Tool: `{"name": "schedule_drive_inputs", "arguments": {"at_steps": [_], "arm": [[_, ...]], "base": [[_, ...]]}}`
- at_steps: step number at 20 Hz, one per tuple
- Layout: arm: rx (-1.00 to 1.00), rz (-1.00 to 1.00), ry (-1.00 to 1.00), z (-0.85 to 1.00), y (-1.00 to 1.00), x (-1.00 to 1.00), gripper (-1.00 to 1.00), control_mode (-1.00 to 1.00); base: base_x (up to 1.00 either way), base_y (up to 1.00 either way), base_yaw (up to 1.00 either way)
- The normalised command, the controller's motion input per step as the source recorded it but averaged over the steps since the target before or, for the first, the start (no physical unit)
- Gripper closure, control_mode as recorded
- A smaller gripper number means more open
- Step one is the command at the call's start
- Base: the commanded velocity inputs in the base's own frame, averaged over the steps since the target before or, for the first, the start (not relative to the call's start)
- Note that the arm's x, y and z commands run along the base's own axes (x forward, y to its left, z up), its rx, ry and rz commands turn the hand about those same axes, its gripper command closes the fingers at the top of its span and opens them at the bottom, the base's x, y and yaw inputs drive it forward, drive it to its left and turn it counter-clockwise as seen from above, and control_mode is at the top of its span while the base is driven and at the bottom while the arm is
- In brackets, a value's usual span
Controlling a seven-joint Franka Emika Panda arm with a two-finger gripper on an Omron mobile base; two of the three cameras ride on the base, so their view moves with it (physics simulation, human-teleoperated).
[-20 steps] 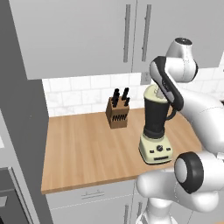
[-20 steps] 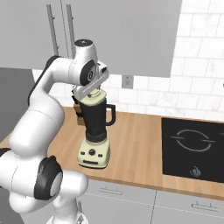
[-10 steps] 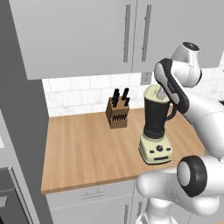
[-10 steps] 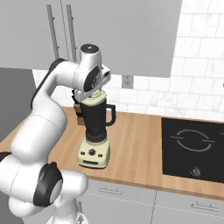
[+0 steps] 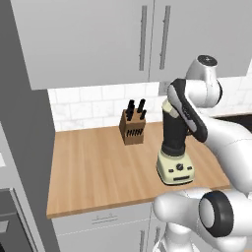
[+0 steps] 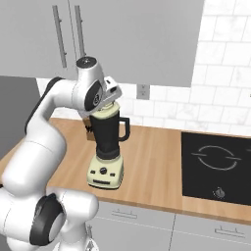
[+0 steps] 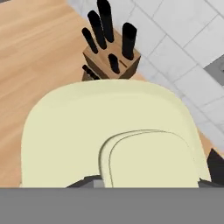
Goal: Close the lid blender by securely placing the lid on top.
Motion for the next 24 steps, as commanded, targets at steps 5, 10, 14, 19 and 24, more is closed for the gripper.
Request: {"name": "schedule_drive_inputs", "arguments": {"at_steps": [5, 10, 14, 19, 24], "arm": [[0.15, -0.29, 0.04, -0.74, 0.00, -0.31, 1.00, -1.00], [0.23, -0.29, 0.10, -0.41, 0.00, -0.33, 1.00, -1.00], [0.07, -0.19, 0.06, 0.14, 0.00, 0.00, -1.00, -1.00], [0.08, -0.16, 0.11, 0.34, -0.03, 0.00, -1.00, -1.00], [0.15, -0.15, 0.12, 0.14, 0.00, -0.02, -1.00, -1.00]], "base": [[0.00, 0.00, 0.00], [0.00, 0.00, 0.00], [0.00, 0.00, 0.00], [0.00, 0.00, 0.00], [0.00, 0.00, 0.00]]}}
